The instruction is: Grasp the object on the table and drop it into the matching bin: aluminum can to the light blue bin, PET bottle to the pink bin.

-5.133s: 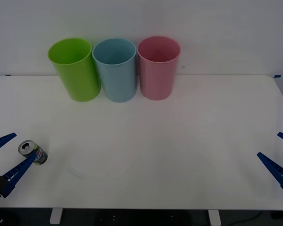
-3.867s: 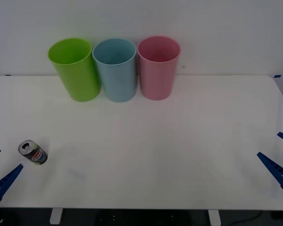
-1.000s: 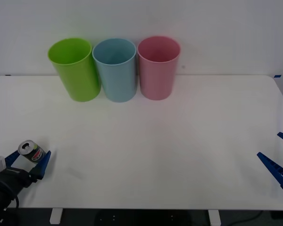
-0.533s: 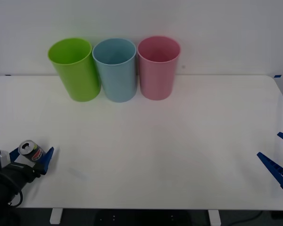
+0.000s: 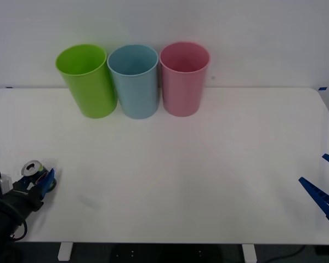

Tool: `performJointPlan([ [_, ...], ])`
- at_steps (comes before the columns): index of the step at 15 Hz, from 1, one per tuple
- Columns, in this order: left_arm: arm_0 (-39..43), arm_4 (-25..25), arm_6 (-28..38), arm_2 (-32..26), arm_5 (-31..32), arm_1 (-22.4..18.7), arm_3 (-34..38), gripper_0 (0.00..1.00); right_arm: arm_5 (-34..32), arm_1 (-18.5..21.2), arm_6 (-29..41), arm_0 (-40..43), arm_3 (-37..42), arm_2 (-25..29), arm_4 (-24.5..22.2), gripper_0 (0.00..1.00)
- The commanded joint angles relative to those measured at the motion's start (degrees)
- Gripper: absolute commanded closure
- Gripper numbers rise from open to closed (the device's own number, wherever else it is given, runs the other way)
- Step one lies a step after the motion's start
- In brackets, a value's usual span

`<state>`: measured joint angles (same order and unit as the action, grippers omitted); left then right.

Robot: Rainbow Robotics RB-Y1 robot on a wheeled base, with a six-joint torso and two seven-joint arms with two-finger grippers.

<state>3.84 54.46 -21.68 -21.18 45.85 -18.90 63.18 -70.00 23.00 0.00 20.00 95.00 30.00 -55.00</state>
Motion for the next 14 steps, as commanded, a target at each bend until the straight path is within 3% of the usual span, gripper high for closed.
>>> performJointPlan([
  [1, 0.02, -0.05, 0.24, 0.0, -0.06, 0.0, 0.01, 1.0, 0.0, 0.0, 0.0, 0.0, 0.0, 0.0, 0.0, 0.0],
  [9, 0.46, -1.11, 0.24, -0.09, 0.03, 0.0, 0.1, 1.0, 0.0, 0.0, 0.0, 0.0, 0.0, 0.0, 0.0, 0.0],
  [14, 2.05, -2.95, 1.2, 1.14, 0.11, 0.0, 5.55, 1.0, 0.0, 0.0, 0.0, 0.0, 0.0, 0.0, 0.0, 0.0],
])
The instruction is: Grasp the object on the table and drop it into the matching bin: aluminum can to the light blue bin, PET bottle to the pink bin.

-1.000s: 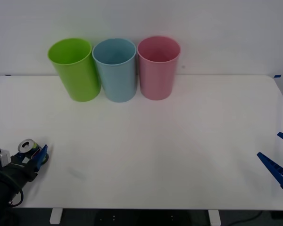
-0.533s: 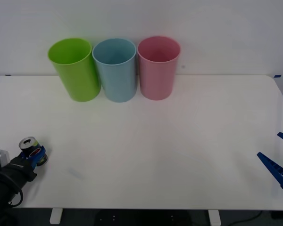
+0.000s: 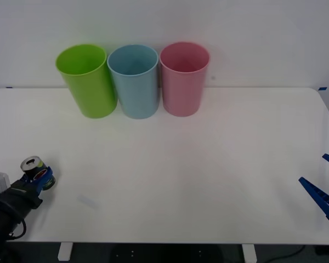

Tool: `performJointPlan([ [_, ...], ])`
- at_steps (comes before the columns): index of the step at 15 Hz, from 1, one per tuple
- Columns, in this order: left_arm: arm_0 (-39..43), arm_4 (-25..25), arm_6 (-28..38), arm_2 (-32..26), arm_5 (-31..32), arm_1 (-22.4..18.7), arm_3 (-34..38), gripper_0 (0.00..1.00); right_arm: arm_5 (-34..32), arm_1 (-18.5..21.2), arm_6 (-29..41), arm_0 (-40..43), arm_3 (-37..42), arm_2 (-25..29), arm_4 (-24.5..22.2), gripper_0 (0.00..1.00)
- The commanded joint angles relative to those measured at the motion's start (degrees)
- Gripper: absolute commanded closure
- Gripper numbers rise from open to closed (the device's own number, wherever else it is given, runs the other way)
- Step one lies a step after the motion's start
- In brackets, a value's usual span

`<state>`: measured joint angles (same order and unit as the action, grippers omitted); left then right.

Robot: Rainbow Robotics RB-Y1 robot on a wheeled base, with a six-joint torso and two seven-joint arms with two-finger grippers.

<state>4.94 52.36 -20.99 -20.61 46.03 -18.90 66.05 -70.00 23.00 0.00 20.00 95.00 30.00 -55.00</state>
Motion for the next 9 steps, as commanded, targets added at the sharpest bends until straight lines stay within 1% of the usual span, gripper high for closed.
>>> performJointPlan([
  [1, 1.48, -1.12, 0.78, 0.84, 0.03, 0.0, 4.44, 1.0, 0.0, 0.0, 0.0, 0.0, 0.0, 0.0, 0.0, 0.0],
  [5, 2.71, -3.32, 2.01, 1.89, 0.03, 0.0, 10.15, 1.0, 0.0, 0.0, 0.0, 0.0, 0.0, 0.0, 0.0, 0.0],
  [9, 2.89, -3.76, 3.06, 2.07, -0.06, 0.0, 15.07, 1.0, 0.0, 0.0, 0.0, 0.0, 0.0, 0.0, 0.0, 0.0],
])
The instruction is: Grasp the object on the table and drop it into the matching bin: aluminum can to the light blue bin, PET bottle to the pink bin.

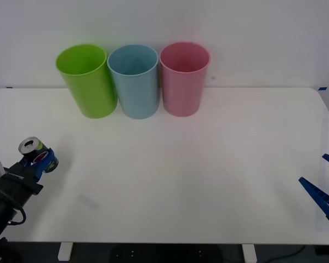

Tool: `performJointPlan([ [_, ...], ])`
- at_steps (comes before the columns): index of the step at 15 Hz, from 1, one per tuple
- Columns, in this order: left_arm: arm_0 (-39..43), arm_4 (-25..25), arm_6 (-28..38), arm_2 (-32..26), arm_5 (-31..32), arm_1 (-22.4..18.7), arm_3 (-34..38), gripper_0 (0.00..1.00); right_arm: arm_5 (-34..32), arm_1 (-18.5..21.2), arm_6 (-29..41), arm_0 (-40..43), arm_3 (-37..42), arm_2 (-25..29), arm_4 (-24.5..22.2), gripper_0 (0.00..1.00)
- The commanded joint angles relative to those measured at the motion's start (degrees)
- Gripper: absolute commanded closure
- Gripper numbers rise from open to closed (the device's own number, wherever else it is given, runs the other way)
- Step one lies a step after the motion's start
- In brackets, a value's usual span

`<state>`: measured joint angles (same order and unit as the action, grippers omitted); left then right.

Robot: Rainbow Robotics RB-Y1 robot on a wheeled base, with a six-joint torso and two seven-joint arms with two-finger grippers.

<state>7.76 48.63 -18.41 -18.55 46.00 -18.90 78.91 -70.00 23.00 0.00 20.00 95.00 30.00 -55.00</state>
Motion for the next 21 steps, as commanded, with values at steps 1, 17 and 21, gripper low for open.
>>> performJointPlan([
  [1, 0.06, -0.03, 1.0, 0.0, -0.12, 0.0, 3.53, 1.0, 0.0, 0.0, 0.0, 0.0, 0.0, 0.0, 0.0, 0.0],
  [17, -10.83, 11.84, 22.71, 1.58, -6.63, 0.0, 16.36, 1.0, 0.0, 0.0, 0.0, 0.0, 0.0, 0.0, 0.0, 0.0],
  [21, -16.81, 16.85, 28.6, 3.61, -9.0, 0.97, 16.27, 1.0, 0.0, 0.0, 0.0, 0.0, 0.0, 0.0, 0.0, 0.0],
])
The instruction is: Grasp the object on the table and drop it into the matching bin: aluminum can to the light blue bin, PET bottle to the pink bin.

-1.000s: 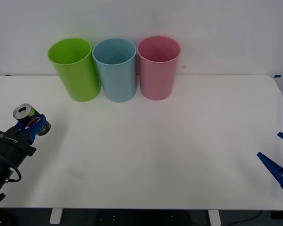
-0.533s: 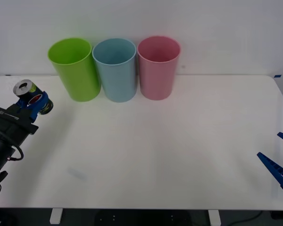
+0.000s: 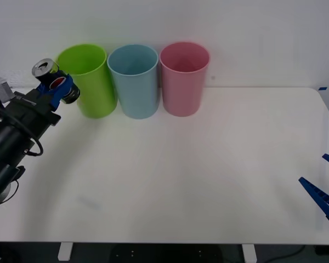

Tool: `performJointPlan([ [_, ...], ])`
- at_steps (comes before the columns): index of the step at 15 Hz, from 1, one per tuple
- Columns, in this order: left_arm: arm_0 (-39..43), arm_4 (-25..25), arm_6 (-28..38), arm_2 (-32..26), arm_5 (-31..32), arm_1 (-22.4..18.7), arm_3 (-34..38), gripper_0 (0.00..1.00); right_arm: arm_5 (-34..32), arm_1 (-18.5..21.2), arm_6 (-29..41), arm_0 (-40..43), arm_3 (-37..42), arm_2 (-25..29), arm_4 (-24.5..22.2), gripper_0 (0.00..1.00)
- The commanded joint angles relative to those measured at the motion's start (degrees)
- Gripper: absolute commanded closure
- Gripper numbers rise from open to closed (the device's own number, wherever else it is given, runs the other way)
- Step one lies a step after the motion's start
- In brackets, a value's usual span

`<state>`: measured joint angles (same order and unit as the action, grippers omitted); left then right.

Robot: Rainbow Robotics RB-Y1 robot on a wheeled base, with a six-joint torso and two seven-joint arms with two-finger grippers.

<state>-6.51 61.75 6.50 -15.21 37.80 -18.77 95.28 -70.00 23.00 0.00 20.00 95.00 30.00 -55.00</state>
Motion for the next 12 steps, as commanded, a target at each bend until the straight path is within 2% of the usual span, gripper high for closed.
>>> performJointPlan([
  [1, -4.3, 6.63, 5.8, 0.44, -1.42, 1.72, -0.1, 1.0, 0.0, 0.0, 0.0, 0.0, 0.0, 0.0, 0.0, 0.0],
  [4, -7.82, 12.6, 8.62, 1.41, -3.62, 4.53, -0.18, 1.0, 0.0, 0.0, 0.0, 0.0, 0.0, 0.0, 0.0, 0.0],
  [7, -11.77, 20.07, 9.76, 1.58, -5.37, 9.1, -1.06, 1.0, 0.0, 0.0, 0.0, 0.0, 0.0, 0.0, 0.0, 0.0],
  [12, -20.3, 28.33, 10.02, 0.09, -5.81, 12.71, -8.53, 1.0, 0.0, 0.0, 0.0, 0.0, 0.0, 0.0, 0.0, 0.0],
])
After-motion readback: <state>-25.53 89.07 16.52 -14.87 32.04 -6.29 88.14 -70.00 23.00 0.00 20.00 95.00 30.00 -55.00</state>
